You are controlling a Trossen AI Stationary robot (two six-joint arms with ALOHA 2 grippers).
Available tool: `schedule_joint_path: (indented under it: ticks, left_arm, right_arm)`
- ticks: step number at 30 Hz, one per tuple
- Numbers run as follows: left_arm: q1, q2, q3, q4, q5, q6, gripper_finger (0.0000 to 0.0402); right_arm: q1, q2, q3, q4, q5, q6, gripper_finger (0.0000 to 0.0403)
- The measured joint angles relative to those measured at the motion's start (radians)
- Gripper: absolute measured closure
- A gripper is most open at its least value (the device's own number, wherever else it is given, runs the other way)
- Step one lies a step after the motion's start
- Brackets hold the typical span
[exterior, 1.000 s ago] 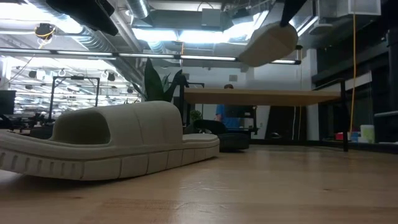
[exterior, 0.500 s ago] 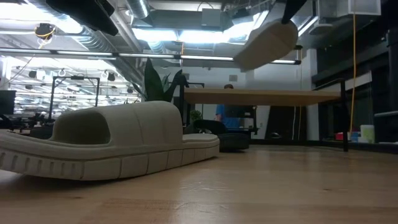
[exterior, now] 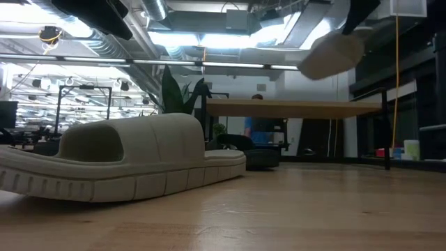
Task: Pick and place slides into the shelf
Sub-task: Put the top gray slipper on the shelf
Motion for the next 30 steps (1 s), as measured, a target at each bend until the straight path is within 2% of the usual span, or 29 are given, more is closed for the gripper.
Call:
schedule_joint_path:
  ticks: [9,15,21,25,30]
  left_arm:
    - [0.0,0.0,0.0,0.006,0.0,-0.003,0.0401]
    - [0.0,0.0,0.0,0.007,0.0,-0.003,0.0401]
    - [0.0,0.0,0.0,0.005,0.0,-0.001,0.0401]
    - [0.0,0.0,0.0,0.003,0.0,-0.001,0.0401]
    - [0.0,0.0,0.0,0.0,0.0,-0.001,0.0401]
  right_arm:
    - [-0.14,0.02,0.012,0.003,-0.028,-0.159,0.0393]
    - [-0.199,0.044,0.012,0.005,0.008,-0.204,0.0393]
    - [-0.176,0.037,0.012,0.012,-0.144,-0.187,0.0393]
    - [-0.118,-0.005,0.012,0.052,-0.145,-0.159,0.0393]
    - [-0.023,-0.088,-0.028,0.273,-0.1,-0.197,0.0393]
